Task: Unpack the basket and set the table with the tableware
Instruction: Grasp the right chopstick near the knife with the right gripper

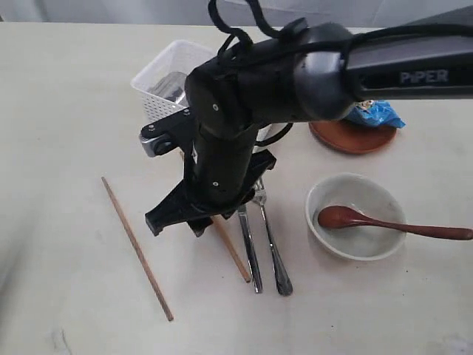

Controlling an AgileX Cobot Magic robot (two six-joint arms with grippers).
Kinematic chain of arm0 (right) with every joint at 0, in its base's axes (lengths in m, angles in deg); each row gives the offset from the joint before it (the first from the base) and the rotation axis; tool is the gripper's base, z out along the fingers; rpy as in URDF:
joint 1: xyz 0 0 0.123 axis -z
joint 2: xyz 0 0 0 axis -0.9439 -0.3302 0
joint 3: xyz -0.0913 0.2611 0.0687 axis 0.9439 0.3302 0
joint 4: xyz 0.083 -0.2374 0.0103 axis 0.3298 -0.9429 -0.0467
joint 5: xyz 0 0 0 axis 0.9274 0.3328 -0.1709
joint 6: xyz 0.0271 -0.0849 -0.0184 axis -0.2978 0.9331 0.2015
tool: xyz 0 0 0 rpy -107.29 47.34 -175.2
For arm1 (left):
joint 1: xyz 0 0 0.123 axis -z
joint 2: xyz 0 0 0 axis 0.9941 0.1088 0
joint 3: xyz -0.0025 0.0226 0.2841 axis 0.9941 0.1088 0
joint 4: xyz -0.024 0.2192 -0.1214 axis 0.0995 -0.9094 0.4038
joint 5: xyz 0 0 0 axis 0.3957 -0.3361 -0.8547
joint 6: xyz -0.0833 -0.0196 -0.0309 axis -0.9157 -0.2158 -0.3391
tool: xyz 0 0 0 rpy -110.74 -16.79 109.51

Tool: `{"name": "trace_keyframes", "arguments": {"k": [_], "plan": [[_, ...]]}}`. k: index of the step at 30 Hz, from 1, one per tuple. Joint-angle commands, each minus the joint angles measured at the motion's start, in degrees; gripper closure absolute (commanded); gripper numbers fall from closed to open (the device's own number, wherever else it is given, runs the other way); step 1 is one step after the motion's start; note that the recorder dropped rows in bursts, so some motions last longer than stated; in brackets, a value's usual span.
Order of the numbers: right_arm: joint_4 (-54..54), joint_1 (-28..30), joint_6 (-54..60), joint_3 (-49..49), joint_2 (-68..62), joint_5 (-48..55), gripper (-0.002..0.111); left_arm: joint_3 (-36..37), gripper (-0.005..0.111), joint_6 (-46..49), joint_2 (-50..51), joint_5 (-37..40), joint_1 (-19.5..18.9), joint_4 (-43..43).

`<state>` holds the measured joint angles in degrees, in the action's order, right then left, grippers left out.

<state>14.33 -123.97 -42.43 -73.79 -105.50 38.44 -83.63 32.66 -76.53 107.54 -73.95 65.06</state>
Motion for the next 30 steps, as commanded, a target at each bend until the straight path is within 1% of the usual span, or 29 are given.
{"name": "trace_keyframes", "arguments": {"k": [1, 5, 8, 15, 17, 18, 21, 23, 30], "plan": [[-1.19, -0.18, -1.29, -1.06, -2.99, -1.19, 0.064, 0.08, 0.105, -0.30, 0.17, -0.57, 0.16, 0.02], [-3.85, -0.18, -3.30, -1.06, -4.50, -2.46, 0.069, 0.08, 0.105, -0.30, 0.17, -0.57, 0.16, 0.02], [-6.86, -0.18, -5.47, -1.06, -4.62, -2.61, 0.069, 0.08, 0.105, -0.30, 0.17, -0.57, 0.16, 0.02], [-6.51, -0.18, -5.96, -1.06, -6.08, -2.61, 0.070, 0.08, 0.105, -0.30, 0.17, -0.57, 0.16, 0.02], [-6.06, -0.18, -5.55, -1.06, -6.63, -2.61, 0.075, 0.08, 0.105, -0.30, 0.17, -0.57, 0.16, 0.02], [-6.06, -0.18, -5.55, -1.06, -6.76, -2.61, 0.079, 0.08, 0.105, -0.30, 0.17, -0.57, 0.16, 0.02], [-6.06, -0.18, -5.16, -1.06, -7.00, -2.51, 0.094, 0.08, 0.105, -0.30, 0.17, -0.57, 0.16, 0.02], [-6.06, -0.18, -4.71, -1.06, -6.90, -2.51, 0.107, 0.08, 0.105, -0.30, 0.17, -0.57, 0.16, 0.02], [-4.48, -0.18, -4.71, -1.06, -3.11, -0.92, 0.109, 0.08, 0.105, -0.30, 0.17, -0.57, 0.16, 0.02]]}}
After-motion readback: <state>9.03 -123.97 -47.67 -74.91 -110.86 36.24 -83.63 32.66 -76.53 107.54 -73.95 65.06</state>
